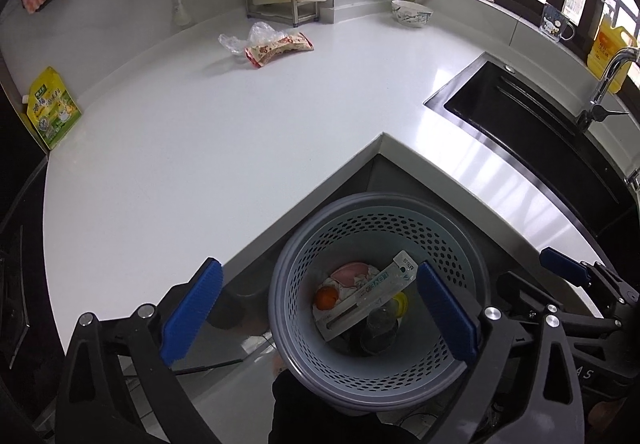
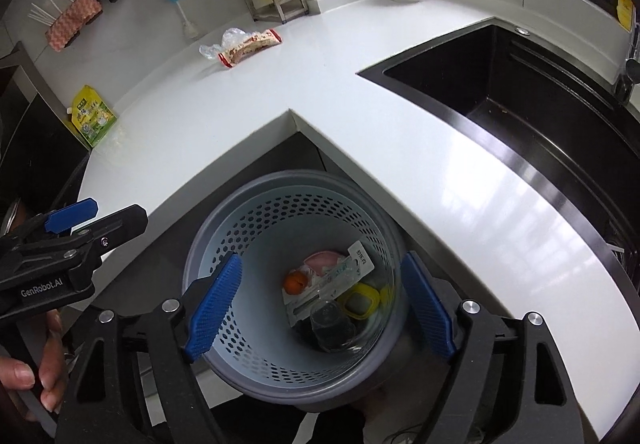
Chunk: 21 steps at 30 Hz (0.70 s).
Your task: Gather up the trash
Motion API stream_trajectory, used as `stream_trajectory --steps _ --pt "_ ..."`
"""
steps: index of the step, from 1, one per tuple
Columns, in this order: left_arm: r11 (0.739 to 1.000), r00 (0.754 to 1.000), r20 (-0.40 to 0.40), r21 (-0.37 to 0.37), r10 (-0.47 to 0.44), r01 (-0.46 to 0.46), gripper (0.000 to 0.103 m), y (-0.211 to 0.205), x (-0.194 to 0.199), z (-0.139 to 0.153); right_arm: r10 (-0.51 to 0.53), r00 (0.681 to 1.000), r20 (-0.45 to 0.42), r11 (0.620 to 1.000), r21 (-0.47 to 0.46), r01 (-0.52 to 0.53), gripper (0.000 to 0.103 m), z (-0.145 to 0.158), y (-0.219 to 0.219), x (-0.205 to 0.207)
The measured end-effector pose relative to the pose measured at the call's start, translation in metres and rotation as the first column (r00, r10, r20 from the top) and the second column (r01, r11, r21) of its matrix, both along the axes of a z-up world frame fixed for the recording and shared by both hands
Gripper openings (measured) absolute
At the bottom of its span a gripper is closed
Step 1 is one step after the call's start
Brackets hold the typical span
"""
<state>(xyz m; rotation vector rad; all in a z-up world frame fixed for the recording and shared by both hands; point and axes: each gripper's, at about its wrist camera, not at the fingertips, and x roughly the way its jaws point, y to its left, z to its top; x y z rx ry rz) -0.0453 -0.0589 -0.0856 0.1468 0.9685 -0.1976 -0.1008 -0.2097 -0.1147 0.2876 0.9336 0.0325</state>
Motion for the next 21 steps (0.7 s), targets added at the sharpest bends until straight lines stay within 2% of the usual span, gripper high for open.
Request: stream_trajectory --steps 12,21 --pt "1.0 0.995 0.098 0.006 0.006 -0.007 0.096 0.0 -0.011 0.043 -0.042 0.993 0.111 0.999 0.007 0.042 0.079 0.04 -0.019 -0.021" --pt "1.0 0.986 0.166 0.012 0.018 -0.02 0.097 0.003 -0.022 0.067 -0.022 0.987 0.157 1.0 0.013 0.02 0.079 0.056 -0.018 -0.025"
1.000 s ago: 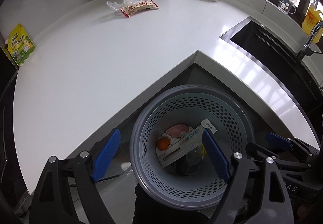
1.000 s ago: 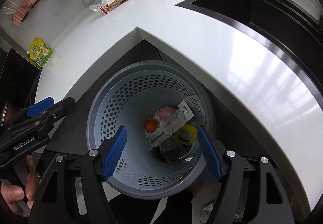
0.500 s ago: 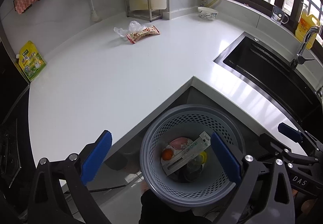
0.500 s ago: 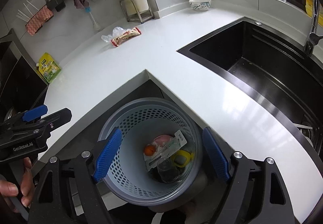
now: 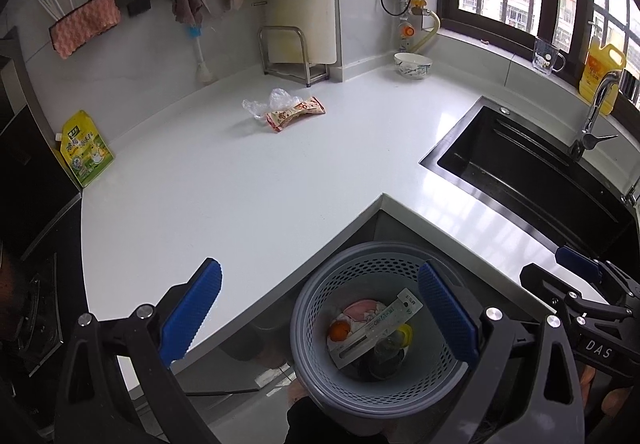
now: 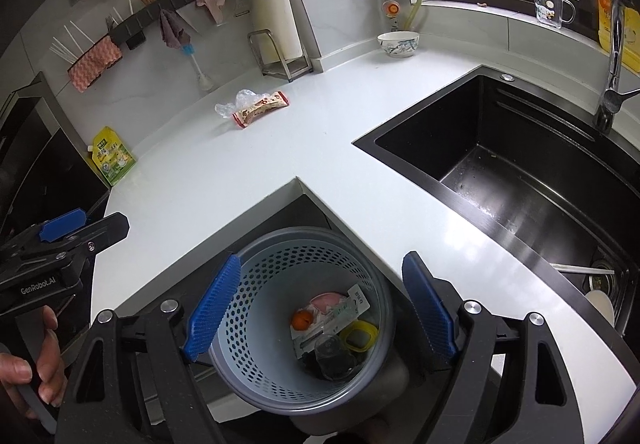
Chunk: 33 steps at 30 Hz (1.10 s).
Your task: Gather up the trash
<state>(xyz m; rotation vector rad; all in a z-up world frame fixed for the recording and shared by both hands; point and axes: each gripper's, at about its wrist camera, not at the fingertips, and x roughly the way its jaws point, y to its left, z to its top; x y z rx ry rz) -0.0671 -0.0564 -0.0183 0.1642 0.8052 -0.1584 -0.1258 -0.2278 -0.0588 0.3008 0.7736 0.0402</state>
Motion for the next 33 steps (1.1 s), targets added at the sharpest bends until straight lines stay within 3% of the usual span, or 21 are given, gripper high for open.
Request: stream_trajectory --steps 16,28,33 --pt "1.0 0.997 0.083 -0.029 0.002 0.001 0.097 0.023 0.028 0.031 0.005 0.997 0.076 1.0 -0.015 -0.003 0.079 0.037 0.022 0.046" --pt "1.0 0.991 0.131 -0.022 0.018 -0.015 0.097 0.071 0.098 0.046 0.015 0.996 0.093 1.0 -0.023 -0.013 0.079 0.054 0.063 0.12" --pt "0.999 0.994 0.099 -0.01 0.043 -0.042 0.097 0.091 0.133 0.035 0.02 0.996 0.091 1.0 -0.01 -0.019 0.079 0.054 0.076 0.156"
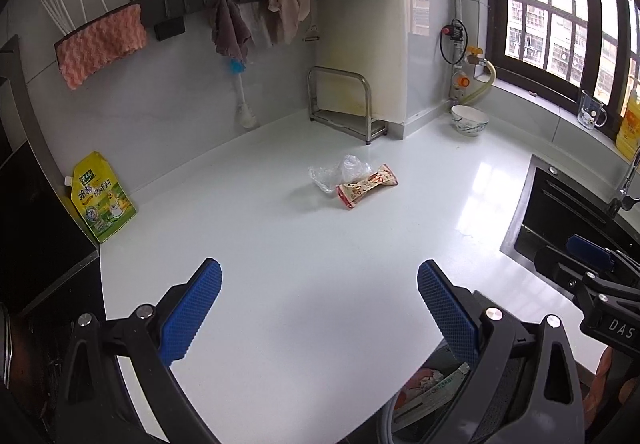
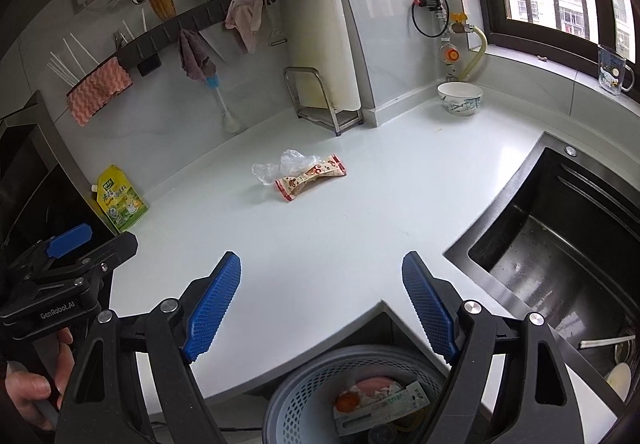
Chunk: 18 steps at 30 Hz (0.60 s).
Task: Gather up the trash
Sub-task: 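Move both open grippers across the counter toward the snack wrapper and bag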
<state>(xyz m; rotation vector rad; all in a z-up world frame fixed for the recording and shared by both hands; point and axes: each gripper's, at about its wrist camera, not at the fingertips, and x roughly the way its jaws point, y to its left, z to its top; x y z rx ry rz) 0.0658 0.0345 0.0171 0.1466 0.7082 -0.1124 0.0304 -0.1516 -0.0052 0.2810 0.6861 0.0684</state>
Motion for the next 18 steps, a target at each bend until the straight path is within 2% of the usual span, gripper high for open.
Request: stream_trajectory --steps 9,14,18 --pt "1.0 0.999 -0.042 -0.014 0.005 -0.005 0.097 0.027 0.068 -0.015 -0.024 0.996 -0.082 1.0 -0.01 0.023 0.079 -0.02 0.011 0.072" --pt "0.999 0.999 -0.02 0.008 -0.039 0.04 0.097 0.04 0.105 -0.013 -0.093 0.993 -0.069 0.996 0.011 0.094 0.079 -0.027 0.012 0.106" --pt "0.998 0.997 -0.045 -0.017 -0.056 0.056 0.097 0.051 0.131 -0.014 -0.137 0.987 -0.082 0.989 0.039 0.141 0.079 -0.033 0.012 0.126"
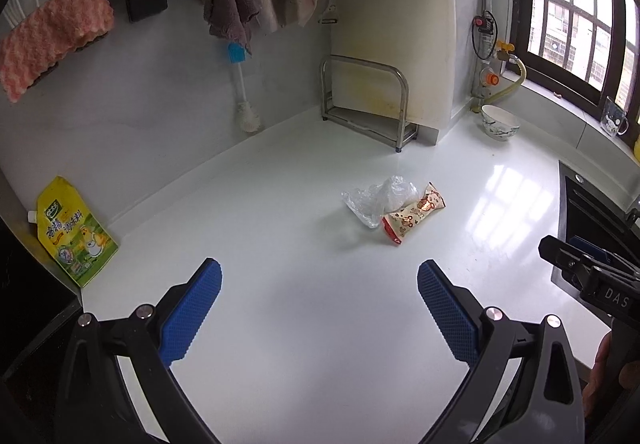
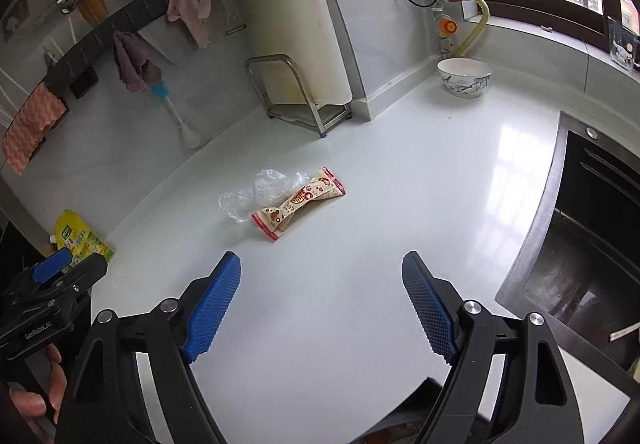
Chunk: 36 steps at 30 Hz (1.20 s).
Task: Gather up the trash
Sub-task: 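Move both open grippers across the counter toward the snack wrapper and bag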
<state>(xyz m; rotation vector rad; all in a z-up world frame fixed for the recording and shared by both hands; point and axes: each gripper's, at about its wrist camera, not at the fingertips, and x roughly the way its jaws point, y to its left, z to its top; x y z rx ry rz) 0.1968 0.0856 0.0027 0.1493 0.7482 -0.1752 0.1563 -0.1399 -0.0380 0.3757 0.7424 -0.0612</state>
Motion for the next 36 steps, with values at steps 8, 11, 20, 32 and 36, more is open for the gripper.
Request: stream_trajectory --steps 8,11,20,32,36 --pt "0.999 0.999 -0.013 -0.006 -0.034 0.034 0.097 0.012 0.048 -0.007 -0.07 0.997 -0.021 0.997 0.017 0.071 0.079 -0.015 0.0 0.027" --pt "0.999 0.998 -0.029 -0.008 -0.049 0.048 0.097 0.015 0.066 -0.016 -0.08 0.996 -0.041 0.996 0.025 0.081 0.079 -0.025 0.004 0.04" --pt "0.997 0.995 -0.068 -0.002 -0.078 0.078 0.097 0.025 0.105 -0.046 -0.073 0.994 -0.075 0.996 0.052 0.077 0.079 -0.051 0.027 0.09" --pt "0.997 0.994 -0.068 -0.002 -0.083 0.083 0.097 0.036 0.121 -0.063 -0.136 0.978 -0.16 0.988 0.055 0.147 0.079 -0.08 0.039 0.149" --pt "0.997 0.994 -0.076 -0.011 -0.078 0.077 0.097 0.041 0.122 -0.066 -0.195 0.961 -0.197 0.977 0.051 0.209 0.079 -0.088 0.035 0.16"
